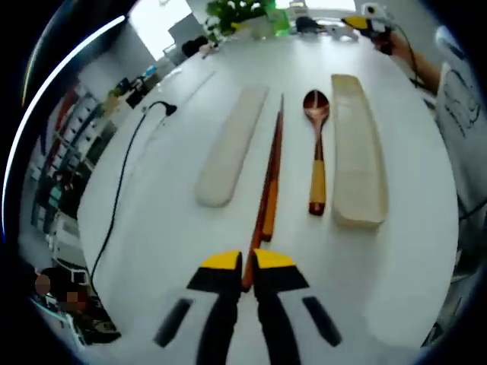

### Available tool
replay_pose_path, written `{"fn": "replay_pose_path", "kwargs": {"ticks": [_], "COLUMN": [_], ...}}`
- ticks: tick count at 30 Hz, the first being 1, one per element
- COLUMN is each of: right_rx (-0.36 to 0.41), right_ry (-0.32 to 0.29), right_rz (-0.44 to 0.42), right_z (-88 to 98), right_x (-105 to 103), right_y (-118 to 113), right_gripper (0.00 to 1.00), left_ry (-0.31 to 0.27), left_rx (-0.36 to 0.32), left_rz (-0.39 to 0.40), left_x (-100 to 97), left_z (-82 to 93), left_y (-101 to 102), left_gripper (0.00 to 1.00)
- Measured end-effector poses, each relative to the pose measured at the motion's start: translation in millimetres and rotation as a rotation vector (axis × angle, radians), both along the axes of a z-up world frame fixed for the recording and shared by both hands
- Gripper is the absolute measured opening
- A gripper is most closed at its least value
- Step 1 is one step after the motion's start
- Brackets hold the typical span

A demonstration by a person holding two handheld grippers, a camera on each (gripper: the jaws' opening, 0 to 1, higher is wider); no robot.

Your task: Arrange the utensils inside the cutlery case until each visible utensil rests in its matching compartment.

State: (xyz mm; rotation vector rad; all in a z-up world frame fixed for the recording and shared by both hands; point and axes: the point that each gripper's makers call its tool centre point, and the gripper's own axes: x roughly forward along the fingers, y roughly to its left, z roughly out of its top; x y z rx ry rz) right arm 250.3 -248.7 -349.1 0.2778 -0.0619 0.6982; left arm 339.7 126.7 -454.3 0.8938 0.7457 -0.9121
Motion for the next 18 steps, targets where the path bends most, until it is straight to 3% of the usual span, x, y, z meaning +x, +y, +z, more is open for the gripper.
{"fn": "replay_pose_path", "kwargs": {"ticks": [5,10,18], "right_rx": [0.005,0.004,0.017], "right_ry": [0.003,0.007,0.013], "right_rz": [-0.008,-0.014,0.003], "right_z": [-1.1,-2.6,-4.1], "right_x": [0.1,0.3,2.4], "right_y": [-4.8,-8.5,-5.3], "right_gripper": [0.05,0.05,0.05], "left_ry": [0.034,0.070,0.107], "left_rx": [0.058,0.068,0.126], "left_rz": [-0.031,-0.028,-0.049], "left_x": [-0.5,-0.6,1.9], "left_z": [-9.3,-9.8,-16.1], "left_y": [-2.7,-1.4,2.4], "left_gripper": [0.05,0.03,0.14]}}
